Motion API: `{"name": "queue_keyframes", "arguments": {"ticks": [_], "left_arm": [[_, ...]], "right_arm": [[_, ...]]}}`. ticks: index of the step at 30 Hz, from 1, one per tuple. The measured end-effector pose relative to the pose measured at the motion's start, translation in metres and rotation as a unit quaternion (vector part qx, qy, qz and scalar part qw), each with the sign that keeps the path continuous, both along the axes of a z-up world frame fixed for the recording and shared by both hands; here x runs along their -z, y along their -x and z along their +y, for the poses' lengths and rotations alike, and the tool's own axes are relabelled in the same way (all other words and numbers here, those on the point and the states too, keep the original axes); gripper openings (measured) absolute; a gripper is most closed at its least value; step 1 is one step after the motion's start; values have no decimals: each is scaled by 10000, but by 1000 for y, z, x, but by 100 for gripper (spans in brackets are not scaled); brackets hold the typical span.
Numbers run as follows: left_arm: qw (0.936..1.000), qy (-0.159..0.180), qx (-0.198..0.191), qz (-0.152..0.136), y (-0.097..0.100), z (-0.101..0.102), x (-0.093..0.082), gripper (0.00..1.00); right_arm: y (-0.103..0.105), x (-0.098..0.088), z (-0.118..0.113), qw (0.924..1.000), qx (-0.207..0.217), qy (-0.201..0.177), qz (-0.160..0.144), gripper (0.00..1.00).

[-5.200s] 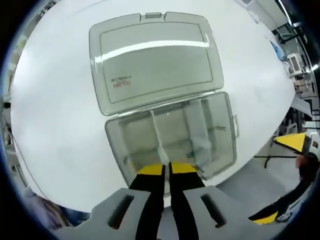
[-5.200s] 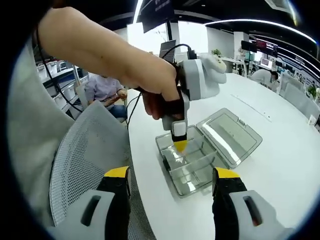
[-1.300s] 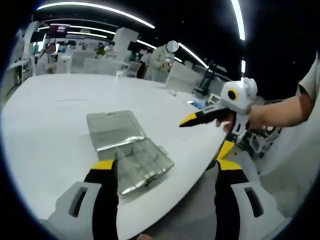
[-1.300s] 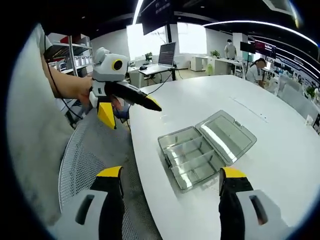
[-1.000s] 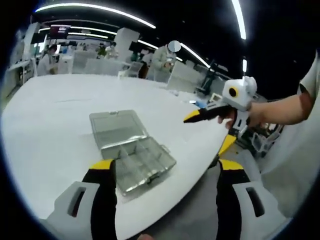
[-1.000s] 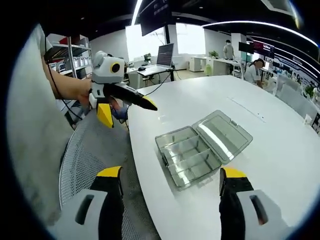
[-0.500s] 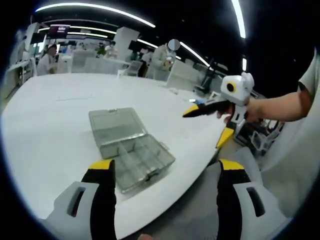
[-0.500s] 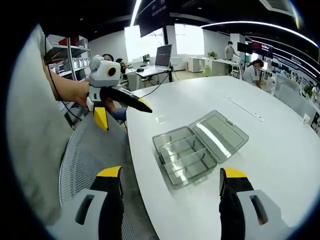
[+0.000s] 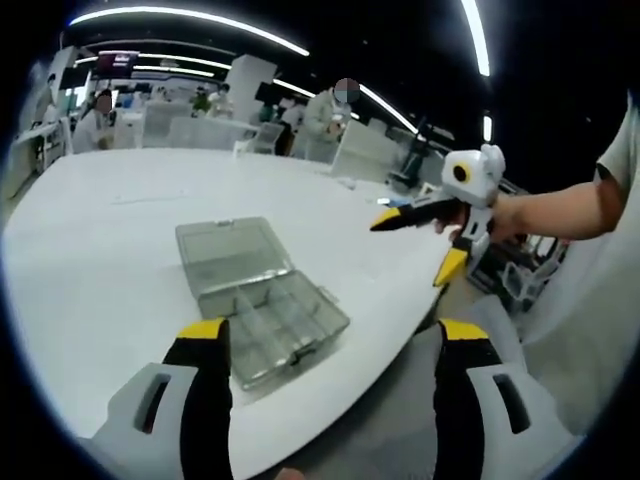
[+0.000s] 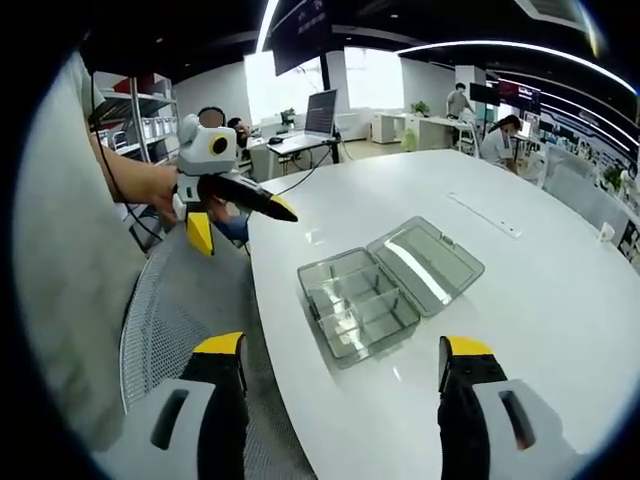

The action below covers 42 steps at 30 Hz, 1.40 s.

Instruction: Insert the divider into the dual guide fixture by aligning both edges with the guide slots and pushing it downward to the bottom, including one-sided entry, uneven engagement, binding, and posture correction.

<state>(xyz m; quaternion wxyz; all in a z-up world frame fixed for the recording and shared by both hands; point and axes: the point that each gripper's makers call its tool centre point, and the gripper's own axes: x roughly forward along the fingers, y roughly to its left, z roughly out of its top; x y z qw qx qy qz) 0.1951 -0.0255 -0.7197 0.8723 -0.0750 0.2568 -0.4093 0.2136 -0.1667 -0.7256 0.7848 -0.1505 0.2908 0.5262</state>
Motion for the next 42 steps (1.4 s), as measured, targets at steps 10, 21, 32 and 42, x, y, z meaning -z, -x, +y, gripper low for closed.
{"name": "queue_keyframes", "arguments": {"ticks": [10, 21, 32, 42], "left_arm": [[10000, -12, 33, -6, 0, -3, -2, 81], [9998, -184, 47, -72, 0, -2, 0, 86], [9997, -253, -12, -70, -1, 0, 0, 90], [9993, -356, -48, -57, 1, 2, 2, 91]], "right_arm": [[-9, 7, -20, 9998, 186, 66, 35, 75], [-28, 36, -69, 9976, 449, 501, 141, 73], [-42, 72, -110, 9936, 559, 918, 339, 71], [-51, 94, -135, 9898, 531, 1250, 440, 67]]}}
